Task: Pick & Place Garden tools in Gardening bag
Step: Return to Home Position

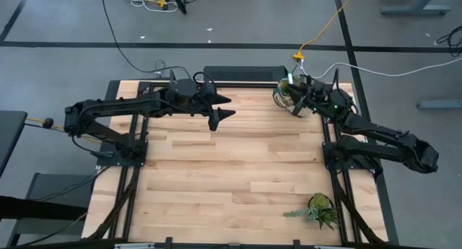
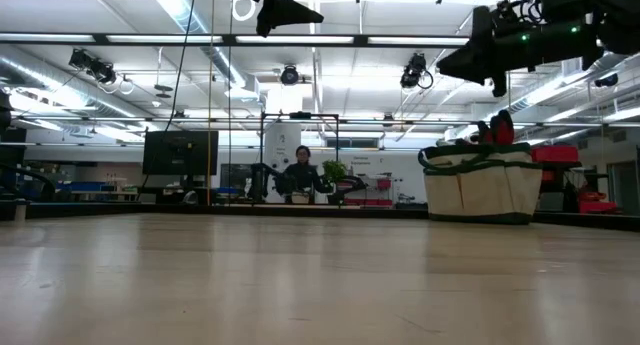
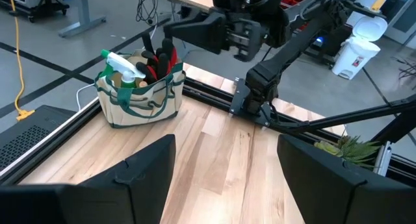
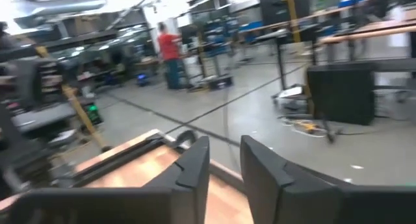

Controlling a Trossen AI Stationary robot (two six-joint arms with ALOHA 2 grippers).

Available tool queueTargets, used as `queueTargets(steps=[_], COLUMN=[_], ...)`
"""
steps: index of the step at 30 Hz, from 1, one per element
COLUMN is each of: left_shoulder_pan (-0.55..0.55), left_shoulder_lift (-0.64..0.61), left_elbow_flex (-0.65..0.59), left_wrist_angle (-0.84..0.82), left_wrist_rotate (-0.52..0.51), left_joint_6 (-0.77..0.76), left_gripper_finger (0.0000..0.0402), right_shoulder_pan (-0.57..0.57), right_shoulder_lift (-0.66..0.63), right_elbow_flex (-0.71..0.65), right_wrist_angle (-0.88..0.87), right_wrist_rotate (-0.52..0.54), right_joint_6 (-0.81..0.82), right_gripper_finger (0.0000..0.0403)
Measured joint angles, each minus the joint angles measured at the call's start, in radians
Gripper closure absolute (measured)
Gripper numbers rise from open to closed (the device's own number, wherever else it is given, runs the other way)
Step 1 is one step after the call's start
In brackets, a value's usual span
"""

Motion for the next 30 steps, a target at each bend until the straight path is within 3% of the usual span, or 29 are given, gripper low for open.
queueTargets(steps=[10,16,22,30], left_shoulder_pan=[0.000,0.000,0.000,0.000], left_shoulder_lift=[0.000,0.000,0.000,0.000], left_elbow_flex=[0.000,0.000,0.000,0.000], left_wrist_angle=[0.000,0.000,0.000,0.000], left_wrist_rotate=[0.000,0.000,0.000,0.000], left_joint_6=[0.001,0.001,0.001,0.000], left_gripper_finger=[0.0124,0.0124,0.0124,0.0124], right_shoulder_pan=[0.152,0.270,0.350,0.440], right_shoulder_lift=[0.000,-0.010,-0.074,-0.197], right_elbow_flex=[0.000,-0.066,-0.182,-0.300], right_wrist_angle=[-0.005,0.020,0.030,0.065], right_wrist_rotate=[-0.049,0.026,0.133,0.138], right_joint_6=[0.000,-0.022,-0.026,-0.053], right_gripper_finger=[0.0372,0.0397,0.0399,0.0402])
